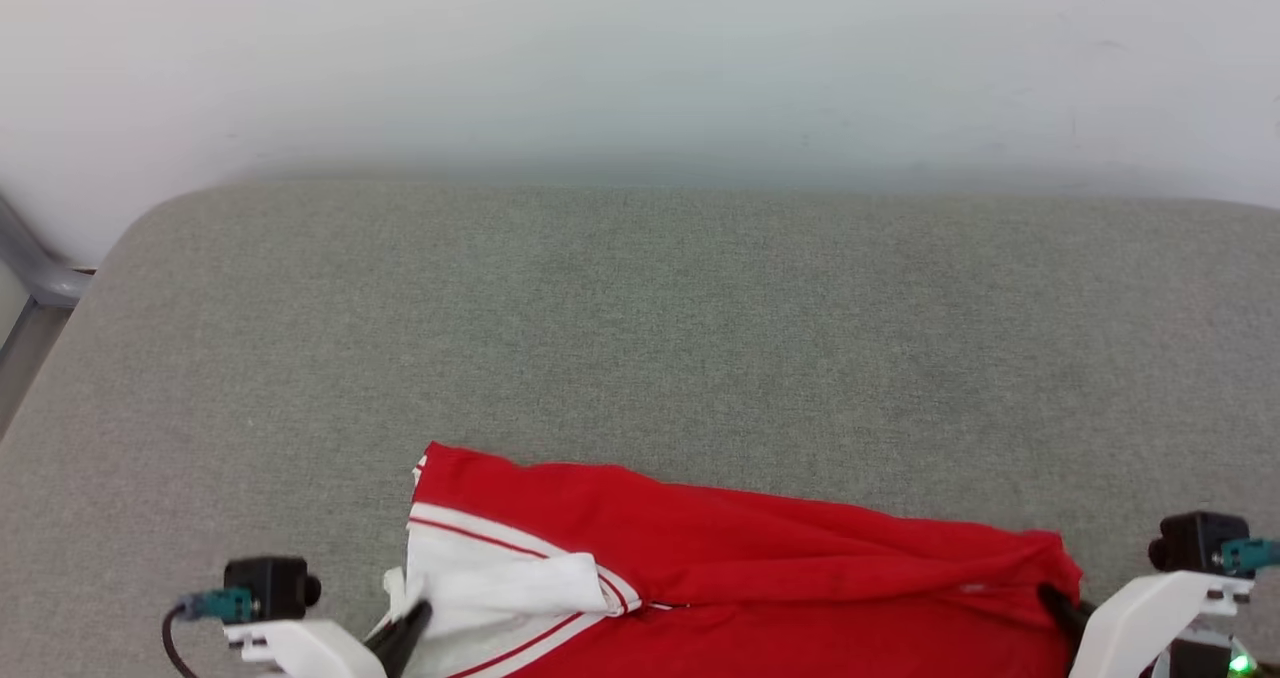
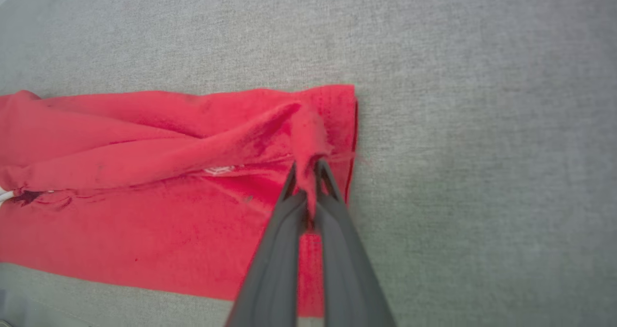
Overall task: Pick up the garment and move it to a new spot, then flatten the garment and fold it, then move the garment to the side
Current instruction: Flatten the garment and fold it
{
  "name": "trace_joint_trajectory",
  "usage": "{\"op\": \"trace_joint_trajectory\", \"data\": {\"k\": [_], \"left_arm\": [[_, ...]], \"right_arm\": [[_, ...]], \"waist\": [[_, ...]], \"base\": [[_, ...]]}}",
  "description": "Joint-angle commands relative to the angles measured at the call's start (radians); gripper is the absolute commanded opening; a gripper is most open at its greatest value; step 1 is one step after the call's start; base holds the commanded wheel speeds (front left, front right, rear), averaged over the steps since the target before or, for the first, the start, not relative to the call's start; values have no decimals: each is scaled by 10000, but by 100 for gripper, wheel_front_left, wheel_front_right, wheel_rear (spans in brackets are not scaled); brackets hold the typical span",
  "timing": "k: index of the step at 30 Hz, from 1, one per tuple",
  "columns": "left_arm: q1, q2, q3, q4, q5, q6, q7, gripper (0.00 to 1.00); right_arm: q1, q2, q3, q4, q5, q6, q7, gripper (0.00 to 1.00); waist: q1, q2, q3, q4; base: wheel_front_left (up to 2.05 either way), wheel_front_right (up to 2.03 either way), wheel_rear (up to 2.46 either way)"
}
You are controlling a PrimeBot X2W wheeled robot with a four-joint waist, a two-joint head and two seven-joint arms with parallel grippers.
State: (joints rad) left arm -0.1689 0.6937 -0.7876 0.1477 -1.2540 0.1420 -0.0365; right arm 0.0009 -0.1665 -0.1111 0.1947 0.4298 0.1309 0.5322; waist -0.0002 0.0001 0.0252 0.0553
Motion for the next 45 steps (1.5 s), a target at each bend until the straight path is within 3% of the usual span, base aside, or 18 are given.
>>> {"op": "trace_joint_trajectory", "data": {"k": [1,4,5,6,7,8,9,10,11,20,24,29,33,38,45], "left_arm": [[131,-28,-5,-43,-57,45,-30,0],[509,-190,-101,17,-166,73,-135,0],[578,-270,-151,66,-162,36,-175,0],[608,-336,-194,151,-126,-23,-237,0],[619,-424,-206,253,-99,-65,-329,0],[627,-510,-215,409,-104,-135,-397,17],[610,-614,-212,545,-84,-203,-511,44],[592,-718,-193,684,-74,-244,-604,87],[555,-793,-190,759,-46,-309,-691,100],[23,-964,333,848,901,-288,-2040,100],[-35,-1140,1027,625,1762,-141,-2276,100],[396,-1702,2621,-138,3767,48,-2288,100],[788,-2177,3507,-618,5059,-108,-2292,100],[1023,-2547,4136,-1047,6277,-353,-2293,100],[987,-3106,4640,-1446,7285,-587,-2295,100]], "right_arm": [[154,64,20,74,32,-4,-96,0],[298,170,131,336,121,-4,-530,0],[356,215,170,418,139,-4,-668,16],[418,226,226,479,156,-4,-801,45],[463,246,280,509,192,-4,-980,100],[500,279,323,536,256,-4,-1158,100],[525,269,373,518,273,-4,-1397,100],[551,258,419,490,290,-4,-1637,100],[598,320,474,461,404,-4,-1808,100],[641,288,656,-581,291,-4,-2573,100],[689,174,154,-838,171,-4,-1914,100],[695,-83,-551,-983,-75,-4,-440,100],[633,-322,-860,-1071,-254,-4,663,100],[448,-492,-772,-1079,-399,-4,1531,100],[120,-449,-243,-638,-252,-4,1859,100]], "waist": [[2,-1,-14,-6],[2,-1,-61,-17],[2,-1,-76,-24],[2,-1,-91,-29],[2,-1,-112,-29],[2,-1,-128,-28],[2,-1,-157,-31],[2,-1,-198,-31],[2,-1,-226,-32],[2,-1,-449,-100],[2,-1,-535,-109],[2,-1,-569,-74],[2,-1,-522,-8],[2,-1,-309,154],[2,-1,332,538]], "base": [[0,0,0],[0,0,0],[0,0,0],[0,0,0],[0,0,0],[0,0,0],[0,0,0],[0,0,0],[0,0,0],[0,0,0],[0,0,0],[0,0,0],[0,0,0],[0,0,0],[0,0,0]]}}
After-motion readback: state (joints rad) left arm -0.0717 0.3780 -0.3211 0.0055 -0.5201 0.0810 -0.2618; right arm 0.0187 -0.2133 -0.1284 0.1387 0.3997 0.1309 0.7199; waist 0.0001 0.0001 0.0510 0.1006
